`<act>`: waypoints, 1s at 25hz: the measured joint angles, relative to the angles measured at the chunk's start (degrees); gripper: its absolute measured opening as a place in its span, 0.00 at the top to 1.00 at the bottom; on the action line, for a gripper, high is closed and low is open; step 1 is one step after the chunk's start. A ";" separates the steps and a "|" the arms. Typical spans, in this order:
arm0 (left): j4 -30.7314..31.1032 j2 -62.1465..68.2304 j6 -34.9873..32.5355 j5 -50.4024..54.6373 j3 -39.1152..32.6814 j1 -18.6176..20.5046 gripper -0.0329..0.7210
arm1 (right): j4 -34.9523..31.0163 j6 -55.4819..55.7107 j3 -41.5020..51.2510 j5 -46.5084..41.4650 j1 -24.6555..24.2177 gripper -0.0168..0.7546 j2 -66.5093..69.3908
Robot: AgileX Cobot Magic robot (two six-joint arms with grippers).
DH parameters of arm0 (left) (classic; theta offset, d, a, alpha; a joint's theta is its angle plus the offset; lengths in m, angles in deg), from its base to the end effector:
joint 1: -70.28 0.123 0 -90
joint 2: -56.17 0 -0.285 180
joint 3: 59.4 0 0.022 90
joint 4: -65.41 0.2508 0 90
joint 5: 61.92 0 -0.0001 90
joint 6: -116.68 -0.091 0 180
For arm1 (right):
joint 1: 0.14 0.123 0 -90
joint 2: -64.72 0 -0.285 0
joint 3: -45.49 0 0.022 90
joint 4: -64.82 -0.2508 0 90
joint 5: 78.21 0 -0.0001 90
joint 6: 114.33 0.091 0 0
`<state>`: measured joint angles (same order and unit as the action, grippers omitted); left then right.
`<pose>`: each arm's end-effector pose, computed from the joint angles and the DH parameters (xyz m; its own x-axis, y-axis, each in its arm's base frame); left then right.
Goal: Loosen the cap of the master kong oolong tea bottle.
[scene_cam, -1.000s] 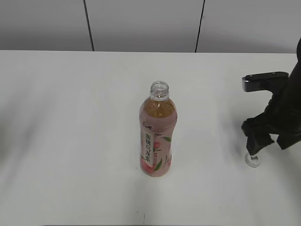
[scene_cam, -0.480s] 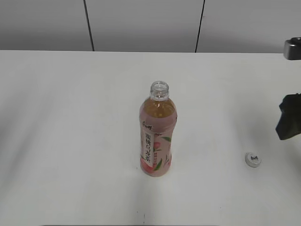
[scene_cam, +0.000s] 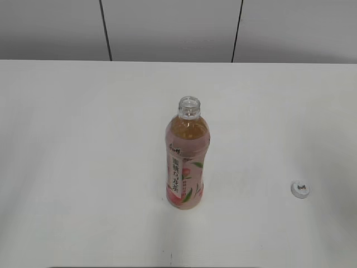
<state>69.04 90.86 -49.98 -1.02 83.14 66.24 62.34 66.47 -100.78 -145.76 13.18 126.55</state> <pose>0.0642 0.0005 0.3210 -0.6725 -0.1533 -0.7240 -0.1071 0.9882 -0.1098 0.1389 0.0366 0.2848 -0.9380 -0.1908 -0.2895 -0.2130 0.9759 0.0471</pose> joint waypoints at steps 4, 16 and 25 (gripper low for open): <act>0.49 -6.36 -3.05 4.76 -0.25 0.00 0.29 | 1.98 0.11 0.24 -1.62 0.00 0.25 -9.74; 0.60 -23.66 -10.23 4.77 -5.27 0.00 0.36 | 3.13 -0.81 11.98 0.81 0.00 0.26 -28.81; -6.14 -27.28 -13.34 -1.82 -7.82 0.00 0.41 | 4.74 -2.99 13.95 3.91 0.00 0.26 -45.72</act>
<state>62.90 63.57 -63.32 -2.84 75.32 66.24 67.09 63.48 -86.83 -141.85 13.18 80.83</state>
